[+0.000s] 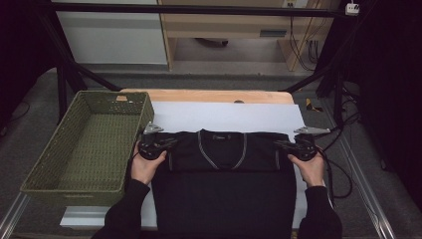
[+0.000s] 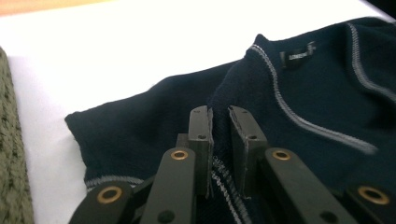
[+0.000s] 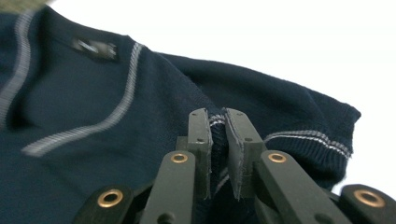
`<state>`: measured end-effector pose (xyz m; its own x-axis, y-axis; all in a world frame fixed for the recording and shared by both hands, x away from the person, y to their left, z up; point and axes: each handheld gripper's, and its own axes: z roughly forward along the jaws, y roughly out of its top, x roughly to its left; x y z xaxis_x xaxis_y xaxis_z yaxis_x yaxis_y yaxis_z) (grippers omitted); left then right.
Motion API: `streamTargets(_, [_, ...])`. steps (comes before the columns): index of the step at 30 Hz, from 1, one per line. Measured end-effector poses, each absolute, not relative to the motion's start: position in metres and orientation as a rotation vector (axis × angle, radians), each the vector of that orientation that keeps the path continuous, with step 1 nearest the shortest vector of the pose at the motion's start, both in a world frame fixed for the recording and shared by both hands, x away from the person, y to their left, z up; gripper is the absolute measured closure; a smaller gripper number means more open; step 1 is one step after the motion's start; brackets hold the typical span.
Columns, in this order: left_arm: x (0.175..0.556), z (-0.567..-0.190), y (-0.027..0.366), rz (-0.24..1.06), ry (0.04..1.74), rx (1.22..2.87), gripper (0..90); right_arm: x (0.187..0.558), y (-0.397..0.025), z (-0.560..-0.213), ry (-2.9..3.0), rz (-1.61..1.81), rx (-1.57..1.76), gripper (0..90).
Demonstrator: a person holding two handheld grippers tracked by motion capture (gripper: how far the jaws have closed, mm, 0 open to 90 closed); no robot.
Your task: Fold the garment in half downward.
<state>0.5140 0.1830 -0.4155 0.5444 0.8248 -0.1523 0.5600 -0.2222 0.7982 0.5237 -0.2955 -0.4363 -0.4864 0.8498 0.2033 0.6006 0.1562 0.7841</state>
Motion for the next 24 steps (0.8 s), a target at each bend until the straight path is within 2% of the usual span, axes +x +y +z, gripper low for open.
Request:
streamTargets(7, [0.475,-0.401,0.183,0.378,1.034,1.913,79.1,0.473,-0.301,-0.417,2.109,1.339,1.307,82.2])
streamTargets(14, [0.441,-0.403,0.197,0.349,1.012,1.888,79.1,0.431,-0.3,-0.4,2.101,1.379,1.243,82.8])
streamTargets(24, [0.399,-0.418,0.204,0.318,0.959,1.915,79.1,0.398,-0.301,-0.415,2.124,1.353,1.296,82.8])
